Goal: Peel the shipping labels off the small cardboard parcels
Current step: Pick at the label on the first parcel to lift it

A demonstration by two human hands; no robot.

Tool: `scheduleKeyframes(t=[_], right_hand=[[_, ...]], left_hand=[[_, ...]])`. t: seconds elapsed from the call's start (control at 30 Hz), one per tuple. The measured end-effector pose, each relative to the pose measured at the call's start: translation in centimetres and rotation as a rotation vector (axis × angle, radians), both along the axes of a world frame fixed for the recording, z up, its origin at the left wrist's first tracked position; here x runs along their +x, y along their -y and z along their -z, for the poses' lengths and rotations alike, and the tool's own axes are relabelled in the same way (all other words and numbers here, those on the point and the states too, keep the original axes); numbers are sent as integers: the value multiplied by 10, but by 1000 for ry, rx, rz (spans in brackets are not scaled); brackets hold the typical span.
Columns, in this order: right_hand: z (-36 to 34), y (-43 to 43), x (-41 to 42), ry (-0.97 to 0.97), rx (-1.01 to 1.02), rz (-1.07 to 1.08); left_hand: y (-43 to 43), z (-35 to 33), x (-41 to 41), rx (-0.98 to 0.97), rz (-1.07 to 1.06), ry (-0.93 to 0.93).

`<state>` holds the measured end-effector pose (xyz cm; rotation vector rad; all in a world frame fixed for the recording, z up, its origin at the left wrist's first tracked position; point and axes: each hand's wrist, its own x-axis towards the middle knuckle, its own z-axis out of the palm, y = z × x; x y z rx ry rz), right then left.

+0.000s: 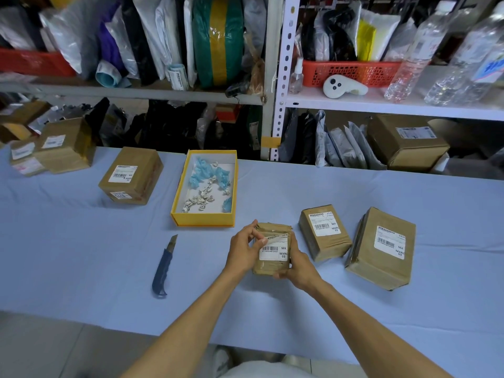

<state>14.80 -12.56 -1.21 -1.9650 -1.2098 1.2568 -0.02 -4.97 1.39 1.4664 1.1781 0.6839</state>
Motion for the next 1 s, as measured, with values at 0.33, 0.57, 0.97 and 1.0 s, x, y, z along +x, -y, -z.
scheduleKeyframes(t=[0.33, 0.57, 0.97, 1.0], right_hand=[[2, 7, -3, -85, 119, 83], [5, 9, -3, -88, 142, 104], [6, 6, 1, -75, 133, 67], [6, 5, 2, -76, 129, 63]], left_hand=[[-4, -1, 0, -32, 12, -22], [-6, -3, 1, -60, 40, -35], [-7, -1, -1, -122, 22, 11], [-6, -1, -1, -121, 18, 8]])
